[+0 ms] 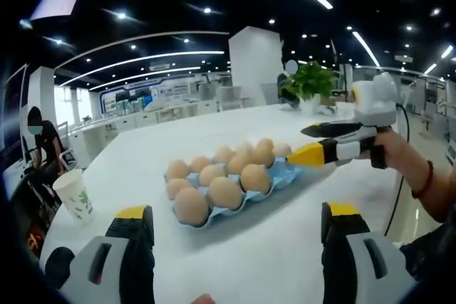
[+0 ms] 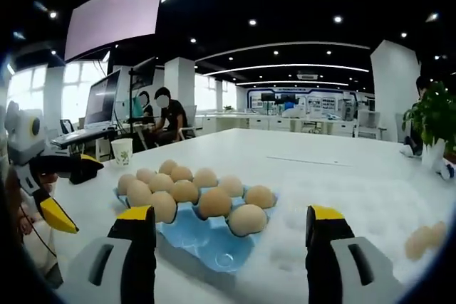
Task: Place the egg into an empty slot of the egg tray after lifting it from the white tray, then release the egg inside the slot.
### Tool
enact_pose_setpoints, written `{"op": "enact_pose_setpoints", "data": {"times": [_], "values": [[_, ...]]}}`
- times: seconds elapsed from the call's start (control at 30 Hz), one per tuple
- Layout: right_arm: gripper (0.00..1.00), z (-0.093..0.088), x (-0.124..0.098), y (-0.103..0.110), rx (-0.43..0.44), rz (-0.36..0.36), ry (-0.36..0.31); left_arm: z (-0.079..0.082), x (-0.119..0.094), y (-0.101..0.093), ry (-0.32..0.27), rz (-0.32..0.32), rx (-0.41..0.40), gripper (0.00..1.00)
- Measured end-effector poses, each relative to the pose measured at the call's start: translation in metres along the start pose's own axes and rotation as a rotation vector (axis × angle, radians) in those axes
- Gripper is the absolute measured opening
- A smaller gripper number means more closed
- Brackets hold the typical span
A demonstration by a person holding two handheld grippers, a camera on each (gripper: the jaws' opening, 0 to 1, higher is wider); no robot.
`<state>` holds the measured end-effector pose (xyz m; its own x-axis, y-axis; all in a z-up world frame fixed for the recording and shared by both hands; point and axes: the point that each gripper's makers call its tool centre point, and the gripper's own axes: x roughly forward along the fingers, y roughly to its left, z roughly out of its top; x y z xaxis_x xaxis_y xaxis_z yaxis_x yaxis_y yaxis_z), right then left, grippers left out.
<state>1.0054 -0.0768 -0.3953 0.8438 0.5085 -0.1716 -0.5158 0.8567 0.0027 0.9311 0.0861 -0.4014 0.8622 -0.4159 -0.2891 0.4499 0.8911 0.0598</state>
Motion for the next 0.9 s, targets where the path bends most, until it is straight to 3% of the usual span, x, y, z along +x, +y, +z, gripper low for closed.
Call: {"op": "enact_pose_setpoints", "data": {"times": [0.9], "values": [[0.89,-0.002,-0.033,-0.062,0.020,-0.143,0.009,0.004,0.005,-0.002,0.000,-0.008,0.010,1.00]]}}
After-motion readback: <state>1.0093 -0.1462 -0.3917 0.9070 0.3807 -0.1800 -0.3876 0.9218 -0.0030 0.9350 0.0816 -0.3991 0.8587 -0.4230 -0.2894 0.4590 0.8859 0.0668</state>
